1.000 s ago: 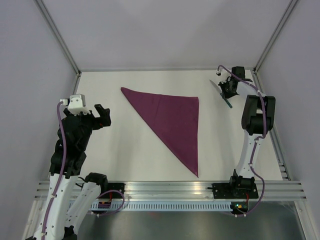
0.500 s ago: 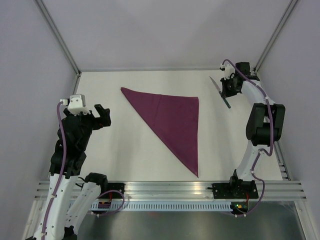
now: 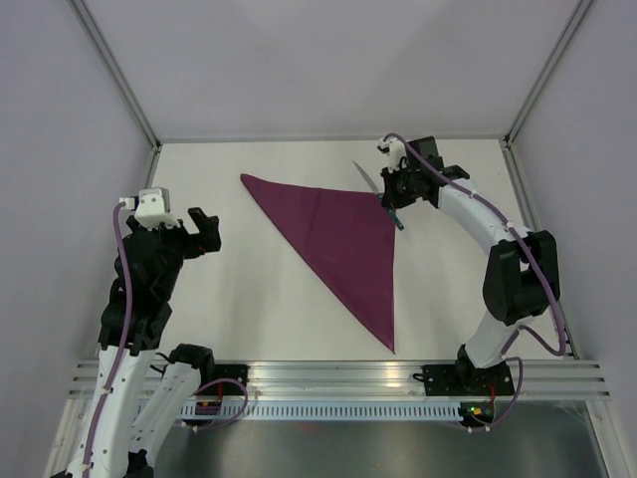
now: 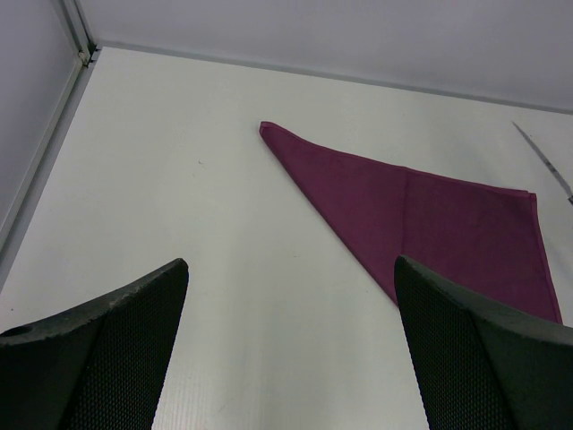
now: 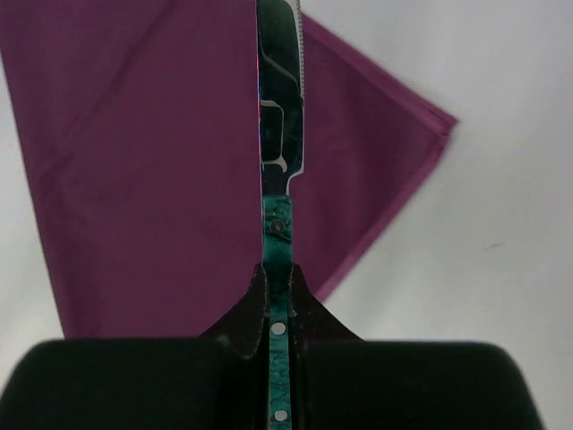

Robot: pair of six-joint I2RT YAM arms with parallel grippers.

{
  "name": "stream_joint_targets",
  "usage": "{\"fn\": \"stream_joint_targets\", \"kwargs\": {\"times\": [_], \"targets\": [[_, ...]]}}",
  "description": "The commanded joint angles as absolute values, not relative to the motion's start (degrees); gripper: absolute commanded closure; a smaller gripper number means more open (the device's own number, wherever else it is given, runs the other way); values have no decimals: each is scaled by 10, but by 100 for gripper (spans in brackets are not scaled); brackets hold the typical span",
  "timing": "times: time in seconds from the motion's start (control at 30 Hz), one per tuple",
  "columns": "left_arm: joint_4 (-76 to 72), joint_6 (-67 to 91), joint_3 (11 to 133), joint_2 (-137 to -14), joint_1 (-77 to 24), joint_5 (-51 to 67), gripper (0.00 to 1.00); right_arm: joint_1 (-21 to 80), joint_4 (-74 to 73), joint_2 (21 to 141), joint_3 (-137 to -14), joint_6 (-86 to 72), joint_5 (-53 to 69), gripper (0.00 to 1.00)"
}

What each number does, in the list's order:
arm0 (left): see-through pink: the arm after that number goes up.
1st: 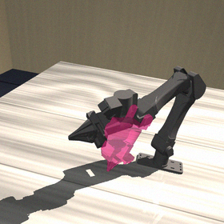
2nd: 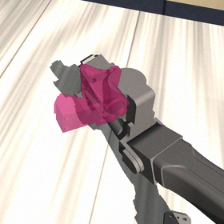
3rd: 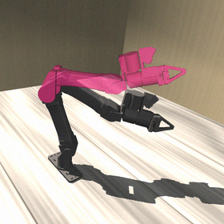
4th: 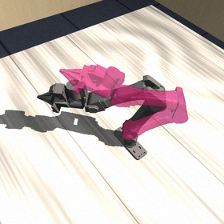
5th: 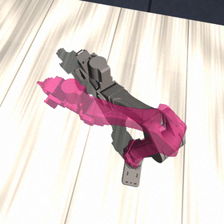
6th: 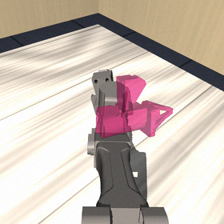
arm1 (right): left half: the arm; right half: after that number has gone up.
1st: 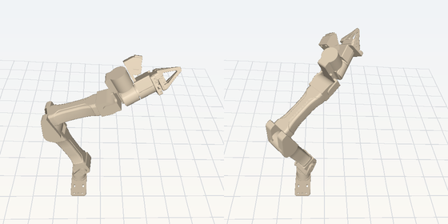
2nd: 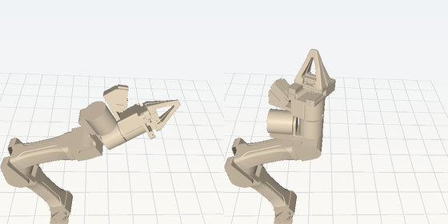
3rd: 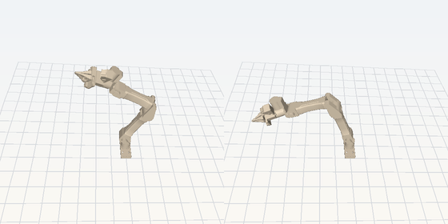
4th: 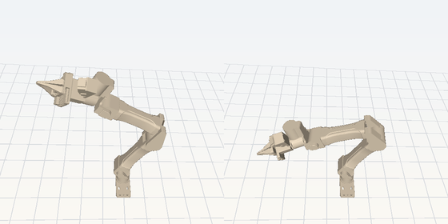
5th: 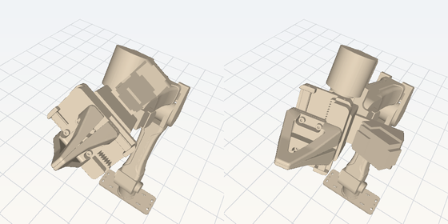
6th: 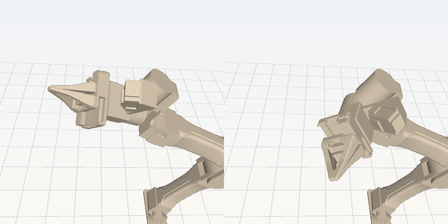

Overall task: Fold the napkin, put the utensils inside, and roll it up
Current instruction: Place the utensil onto the napkin

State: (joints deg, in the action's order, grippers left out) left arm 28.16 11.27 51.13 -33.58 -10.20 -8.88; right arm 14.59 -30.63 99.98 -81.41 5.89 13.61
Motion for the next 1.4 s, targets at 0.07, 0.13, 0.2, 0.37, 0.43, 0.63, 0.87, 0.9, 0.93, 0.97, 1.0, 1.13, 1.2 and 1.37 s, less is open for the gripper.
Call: {"fn": "stream_joint_targets", "kwargs": {"times": [0.07,0.13,0.2,0.37,0.43,0.63,0.87,0.9,0.93,0.97,1.0,1.13,1.2,1.37], "targets": [[272,91,513,-337,-99,-94,0,244,-236,970,-772,-47,65,100],[272,91,513,-337,-100,-94,0,296,-214,981,-759,-71,42,100],[272,90,513,-337,-99,-97,0,339,-188,993,-751,-88,17,100],[272,90,512,-337,-99,-98,0,409,-150,1023,-736,-93,-28,100],[272,90,513,-337,-99,-99,0,436,-136,1032,-729,-86,-42,99],[272,88,512,-336,-99,-104,0,454,-117,1077,-746,-87,-42,100],[272,86,512,-338,-100,-106,0,463,-101,1110,-746,-91,-43,100],[272,86,512,-338,-99,-106,0,465,-102,1113,-749,-91,-45,99],[272,86,512,-338,-99,-106,0,468,-101,1117,-749,-91,-45,100],[272,86,512,-338,-99,-106,0,470,-98,1119,-749,-91,-46,100],[272,86,512,-337,-99,-106,0,472,-98,1120,-751,-90,-47,100],[273,86,512,-338,-99,-106,0,482,-102,1135,-759,-91,-48,100],[273,86,512,-339,-100,-106,0,483,-108,1145,-768,-95,-46,100],[273,86,512,-339,-99,-106,0,483,-109,1155,-770,-102,-44,100]]}}
